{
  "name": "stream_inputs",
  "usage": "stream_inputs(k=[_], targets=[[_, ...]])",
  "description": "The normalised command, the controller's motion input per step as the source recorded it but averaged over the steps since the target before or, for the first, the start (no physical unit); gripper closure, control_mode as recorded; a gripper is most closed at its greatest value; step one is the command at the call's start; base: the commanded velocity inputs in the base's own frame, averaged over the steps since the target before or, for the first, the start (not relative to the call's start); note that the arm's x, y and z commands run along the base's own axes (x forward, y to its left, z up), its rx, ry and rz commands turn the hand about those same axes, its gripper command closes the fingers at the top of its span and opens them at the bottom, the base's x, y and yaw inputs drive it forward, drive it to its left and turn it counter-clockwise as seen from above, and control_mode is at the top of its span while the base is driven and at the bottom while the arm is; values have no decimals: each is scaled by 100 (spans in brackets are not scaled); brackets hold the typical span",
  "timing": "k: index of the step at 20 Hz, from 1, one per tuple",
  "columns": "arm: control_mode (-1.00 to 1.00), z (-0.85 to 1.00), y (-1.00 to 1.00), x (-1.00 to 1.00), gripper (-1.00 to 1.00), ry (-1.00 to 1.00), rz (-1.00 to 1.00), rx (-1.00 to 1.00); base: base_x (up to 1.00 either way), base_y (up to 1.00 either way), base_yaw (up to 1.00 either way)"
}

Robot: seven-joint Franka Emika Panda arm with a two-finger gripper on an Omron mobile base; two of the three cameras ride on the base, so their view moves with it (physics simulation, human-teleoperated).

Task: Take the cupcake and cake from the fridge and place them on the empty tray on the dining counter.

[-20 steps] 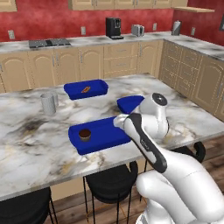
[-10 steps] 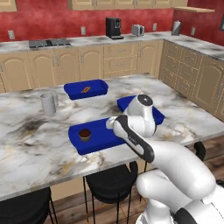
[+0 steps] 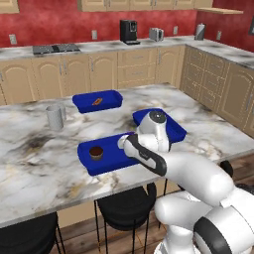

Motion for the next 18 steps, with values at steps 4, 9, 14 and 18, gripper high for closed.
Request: stream_inputs(k=[4, 9, 14, 18], targets=[[-100, -32, 0, 23, 100, 0, 0, -3, 0, 0, 0], [-100, -31, 0, 23, 100, 0, 0, -2, 0, 0, 0], [-100, -21, 0, 22, 100, -1, 0, 0, 0, 0, 0], [-100, -16, 0, 27, 100, 0, 0, 0, 0, 0, 0]])
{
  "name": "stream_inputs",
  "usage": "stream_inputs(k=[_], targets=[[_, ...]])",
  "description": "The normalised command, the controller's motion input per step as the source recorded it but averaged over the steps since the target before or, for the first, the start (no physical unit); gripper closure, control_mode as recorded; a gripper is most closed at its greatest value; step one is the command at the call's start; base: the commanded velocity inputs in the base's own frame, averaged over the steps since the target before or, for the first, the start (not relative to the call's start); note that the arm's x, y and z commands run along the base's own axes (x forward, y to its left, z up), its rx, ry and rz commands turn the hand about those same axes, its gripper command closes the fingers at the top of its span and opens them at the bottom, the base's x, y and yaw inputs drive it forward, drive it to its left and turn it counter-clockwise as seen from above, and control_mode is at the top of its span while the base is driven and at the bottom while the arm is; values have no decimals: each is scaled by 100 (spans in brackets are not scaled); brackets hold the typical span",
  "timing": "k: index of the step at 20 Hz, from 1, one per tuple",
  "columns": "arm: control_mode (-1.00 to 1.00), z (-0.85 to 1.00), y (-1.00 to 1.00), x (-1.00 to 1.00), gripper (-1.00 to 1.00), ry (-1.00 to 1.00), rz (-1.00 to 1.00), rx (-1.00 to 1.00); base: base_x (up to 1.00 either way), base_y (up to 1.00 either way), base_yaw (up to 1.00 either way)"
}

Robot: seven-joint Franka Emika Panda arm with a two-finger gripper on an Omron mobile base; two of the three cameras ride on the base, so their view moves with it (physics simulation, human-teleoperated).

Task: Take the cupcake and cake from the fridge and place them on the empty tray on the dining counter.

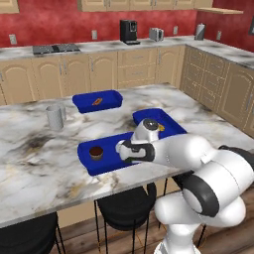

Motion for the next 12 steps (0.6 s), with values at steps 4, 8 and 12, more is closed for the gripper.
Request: stream_inputs(k=[4, 8, 12], targets=[[-100, -17, 0, 26, 100, 0, 0, 0, 0, 0, 0], [-100, -13, 0, 28, 100, 0, 0, 0, 0, 0, 0], [-100, -21, 0, 28, 100, 0, 0, 0, 0, 0, 0]])
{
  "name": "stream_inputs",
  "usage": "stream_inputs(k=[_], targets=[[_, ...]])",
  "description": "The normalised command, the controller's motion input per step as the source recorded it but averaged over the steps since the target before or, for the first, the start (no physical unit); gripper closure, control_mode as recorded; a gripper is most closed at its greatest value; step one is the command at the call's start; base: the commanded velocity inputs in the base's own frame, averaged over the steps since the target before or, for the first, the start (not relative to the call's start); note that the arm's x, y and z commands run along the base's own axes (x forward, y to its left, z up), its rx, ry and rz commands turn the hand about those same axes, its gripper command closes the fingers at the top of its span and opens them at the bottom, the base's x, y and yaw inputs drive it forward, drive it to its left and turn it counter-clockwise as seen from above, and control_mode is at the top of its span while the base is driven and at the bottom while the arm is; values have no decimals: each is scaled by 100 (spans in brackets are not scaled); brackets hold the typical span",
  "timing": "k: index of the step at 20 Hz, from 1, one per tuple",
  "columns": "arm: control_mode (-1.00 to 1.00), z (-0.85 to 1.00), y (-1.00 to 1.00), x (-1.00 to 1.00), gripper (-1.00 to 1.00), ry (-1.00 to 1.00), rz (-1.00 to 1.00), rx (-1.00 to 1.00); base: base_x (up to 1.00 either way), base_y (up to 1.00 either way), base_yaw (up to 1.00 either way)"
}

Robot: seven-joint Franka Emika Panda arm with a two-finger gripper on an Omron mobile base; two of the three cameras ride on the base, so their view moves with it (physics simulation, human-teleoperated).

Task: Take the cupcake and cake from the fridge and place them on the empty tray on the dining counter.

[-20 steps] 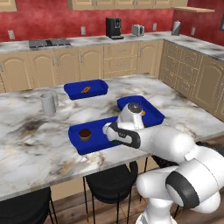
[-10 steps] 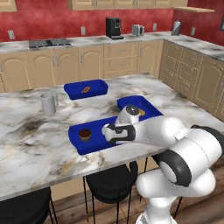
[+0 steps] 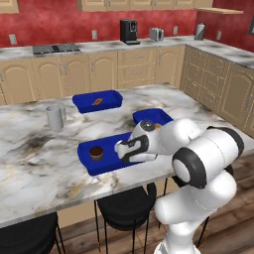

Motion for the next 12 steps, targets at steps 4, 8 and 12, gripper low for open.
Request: stream_inputs(k=[4, 8, 12], targets=[[-100, -25, 0, 28, 100, 0, 0, 0, 0, 0, 0], [-100, -20, 0, 29, 100, 0, 0, 0, 0, 0, 0], [-100, -22, 0, 22, 100, 0, 0, 0, 0, 0, 0]])
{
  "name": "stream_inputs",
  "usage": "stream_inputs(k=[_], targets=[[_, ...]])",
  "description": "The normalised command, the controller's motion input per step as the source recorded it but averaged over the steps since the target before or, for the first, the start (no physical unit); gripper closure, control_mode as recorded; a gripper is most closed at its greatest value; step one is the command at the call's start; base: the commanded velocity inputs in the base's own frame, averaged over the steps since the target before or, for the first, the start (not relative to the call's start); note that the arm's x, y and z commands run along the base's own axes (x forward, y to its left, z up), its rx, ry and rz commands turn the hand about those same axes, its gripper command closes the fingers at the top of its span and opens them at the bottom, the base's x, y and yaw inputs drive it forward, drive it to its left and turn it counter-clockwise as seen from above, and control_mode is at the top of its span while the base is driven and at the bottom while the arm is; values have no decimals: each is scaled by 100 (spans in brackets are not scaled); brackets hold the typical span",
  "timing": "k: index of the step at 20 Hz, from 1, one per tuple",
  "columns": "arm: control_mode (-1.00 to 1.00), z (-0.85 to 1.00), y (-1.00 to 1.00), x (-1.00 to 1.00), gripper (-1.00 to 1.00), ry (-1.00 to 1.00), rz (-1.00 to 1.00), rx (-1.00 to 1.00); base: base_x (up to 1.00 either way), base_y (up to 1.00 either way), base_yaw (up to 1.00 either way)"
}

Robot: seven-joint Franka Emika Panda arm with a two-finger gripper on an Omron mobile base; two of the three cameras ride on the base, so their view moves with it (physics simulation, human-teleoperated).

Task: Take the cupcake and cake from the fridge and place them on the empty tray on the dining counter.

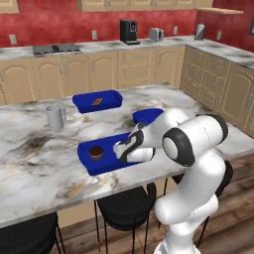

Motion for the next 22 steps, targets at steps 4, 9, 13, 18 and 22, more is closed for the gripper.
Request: stream_inputs(k=[4, 9, 13, 18, 22], targets=[[-100, -22, 3, 11, -100, 0, 0, 0, 0, 0, 0], [-100, 6, 0, -2, -100, -4, 0, 0, 0, 0, 0], [-100, 74, 0, -25, -100, -6, -3, 0, 0, 0, 0], [-100, 100, 0, -21, -100, 0, -7, 0, 0, 0, 0], [-100, 100, -11, -49, -100, 2, -11, 0, 0, 0, 0]])
